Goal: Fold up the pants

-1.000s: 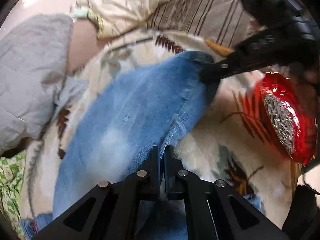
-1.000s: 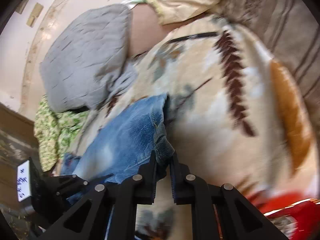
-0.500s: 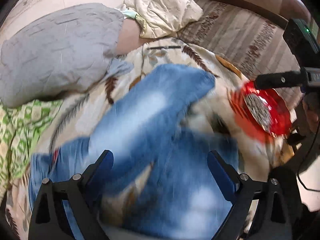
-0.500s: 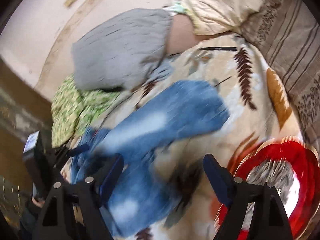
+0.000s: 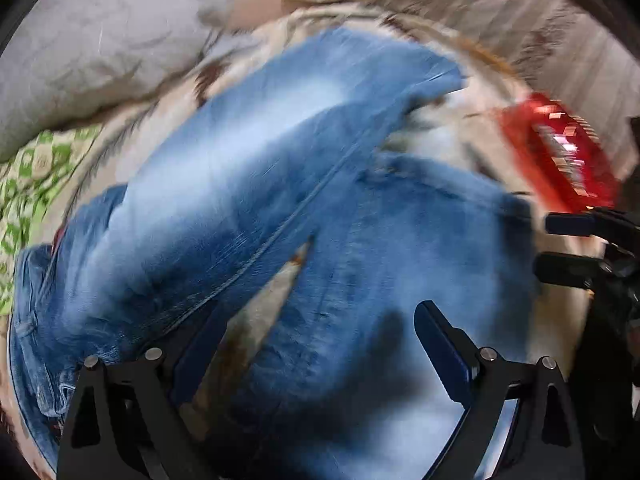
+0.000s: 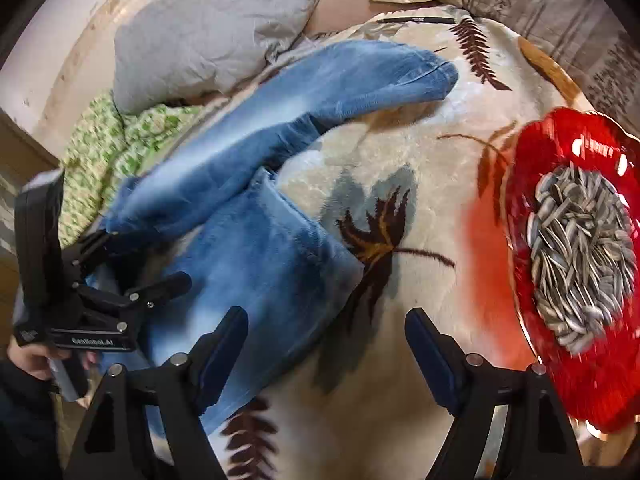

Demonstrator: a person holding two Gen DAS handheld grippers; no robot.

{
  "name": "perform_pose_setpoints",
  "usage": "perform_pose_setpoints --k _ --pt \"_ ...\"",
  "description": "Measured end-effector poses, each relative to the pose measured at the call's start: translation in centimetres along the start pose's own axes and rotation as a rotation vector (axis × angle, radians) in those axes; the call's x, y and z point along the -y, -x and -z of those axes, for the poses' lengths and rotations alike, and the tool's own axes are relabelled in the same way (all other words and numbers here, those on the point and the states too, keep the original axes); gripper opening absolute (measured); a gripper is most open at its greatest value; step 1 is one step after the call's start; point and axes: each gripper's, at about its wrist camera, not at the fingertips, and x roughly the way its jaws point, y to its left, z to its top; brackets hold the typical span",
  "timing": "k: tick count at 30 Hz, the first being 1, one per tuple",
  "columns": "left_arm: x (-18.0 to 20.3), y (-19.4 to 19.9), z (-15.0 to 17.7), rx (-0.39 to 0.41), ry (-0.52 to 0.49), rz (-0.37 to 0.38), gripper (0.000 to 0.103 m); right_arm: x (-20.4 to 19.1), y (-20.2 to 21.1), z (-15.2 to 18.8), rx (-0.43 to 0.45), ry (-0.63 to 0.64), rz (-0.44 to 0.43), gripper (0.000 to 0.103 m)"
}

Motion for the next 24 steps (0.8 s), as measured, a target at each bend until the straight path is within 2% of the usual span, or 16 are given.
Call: perform_pose_setpoints --k 2,3,4,5,6,8,11,15,20,22,24 --pt "-0.5 -1.2 -0.1 -0.038 0.038 0.015 0.095 -0.1 -1.1 -0.5 0.001 0.014 -0.012 0.082" --pt "-0.6 -1.5 0.0 -0.045 0.044 0.041 0.092 -0.2 -1.6 -0.8 0.001 0.018 -0.029 0.073" --pt "-0.7 -1.6 -0.1 -0.041 0.037 0.064 0.082 -0.4 -2.3 -1.0 -0.005 0.026 -0.043 0.062" --pt "-0.6 -1.4 0.0 -0.041 0.011 0.09 0.046 -0.4 -2.6 -1.2 -0.01 0.035 -0.042 0.034" --pt "-0.6 -1.1 0.0 -0.037 -0.006 0.085 0.025 -0.7 -2.8 -1.3 -0.005 0.054 -0.032 0.025" --pt "-0.7 -0.6 -0.2 -0.06 -0.021 0.143 0.009 -1.4 -2.4 -1.2 0.014 0.098 -0.053 0.016" --pt "-0.3 0.9 -0.3 -0.045 -0.043 0.165 0.007 -2.6 -0.9 -0.8 0.056 0.15 -0.058 0.014" --pt "1.8 4.7 -1.6 0.049 -0.09 0.223 0.006 -2.7 4.1 0.4 0.16 0.165 -0.076 0.013" --pt "6.5 7.3 -6.4 0.172 -0.171 0.305 0.006 -0.5 11.4 1.2 0.326 0.102 -0.032 0.013" --pt "8.4 7.0 -8.6 0.187 -0.183 0.331 0.006 1.4 13.5 1.3 0.367 0.053 0.014 0.013" --pt "10.6 5.6 -10.7 0.173 -0.201 0.304 0.013 3.5 14.3 1.2 0.358 -0.005 0.072 0.017"
